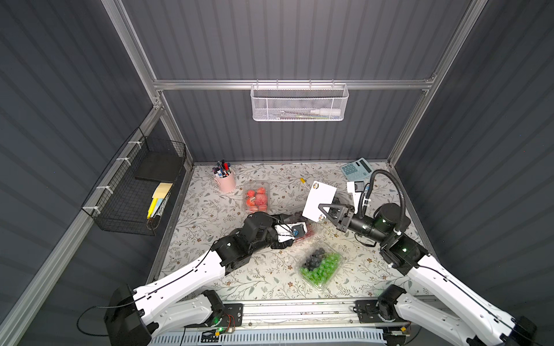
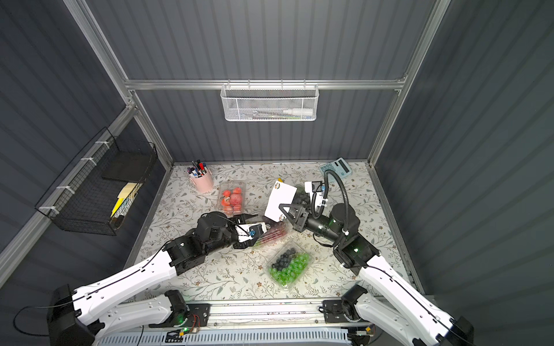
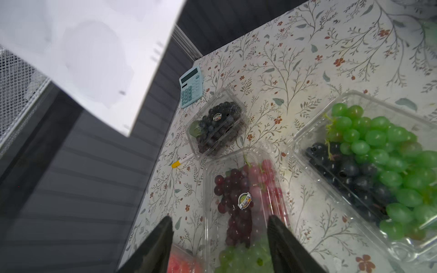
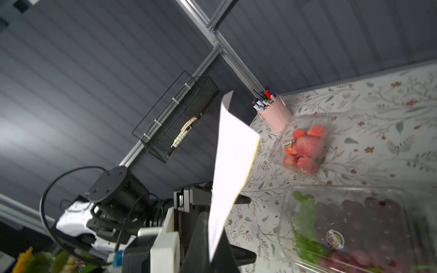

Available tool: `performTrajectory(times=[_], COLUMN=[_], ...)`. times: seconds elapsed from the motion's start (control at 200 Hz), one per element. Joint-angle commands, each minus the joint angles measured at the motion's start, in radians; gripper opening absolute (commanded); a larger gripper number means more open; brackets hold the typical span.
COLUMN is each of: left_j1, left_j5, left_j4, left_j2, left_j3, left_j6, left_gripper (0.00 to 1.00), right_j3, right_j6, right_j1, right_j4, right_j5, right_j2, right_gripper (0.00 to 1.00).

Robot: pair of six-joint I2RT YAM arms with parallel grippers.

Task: Label fruit boxes
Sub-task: Adjust the label sticker.

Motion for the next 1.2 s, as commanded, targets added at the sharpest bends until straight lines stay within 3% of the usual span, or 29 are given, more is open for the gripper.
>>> performTrajectory(times=[0.0,0.215,0.345,0.64,0.876,1.096,1.146,1.196], left_j1=[0.027,0.17,0.185,0.185,0.185,0.185,0.185,0.185], left_j5=[0.142,0.475,0.535,0.731,0.74,0.753,0.763,0.772], left_j4=[-0.029,0.106,0.153,0.274,0.255,0.208,0.187,0.164], left_j2=[-0.042,-0.069,-0.04,0.03,0.026,0.035,0.04,0.045], left_j3=[0.032,0.019,0.061,0.114,0.111,0.125,0.135,0.144], left_j6=[-0.181,-0.39,-0.44,-0.528,-0.522,-0.5,-0.485,-0.467], left_gripper=[0.67,0.69,0.71,0.67,0.43,0.08,0.0,0.0], right_j3=[-0.001,0.047,0.048,0.06,0.084,0.089,0.095,0.108], right_j6=[-0.279,-0.428,-0.537,-0.629,-0.696,-0.705,-0.72,-0.733], right_j1=[-0.051,-0.104,-0.105,-0.106,-0.108,-0.108,-0.108,-0.107], right_j4=[-0.019,-0.097,-0.143,-0.172,-0.238,-0.248,-0.266,-0.302], right_j5=[-0.192,-0.446,-0.527,-0.637,-0.631,-0.618,-0.602,-0.558], right_j2=[0.018,0.04,0.04,0.084,0.089,0.083,0.078,0.07], right_gripper=[0.0,0.0,0.0,0.0,0.0,0.0,0.15,0.33])
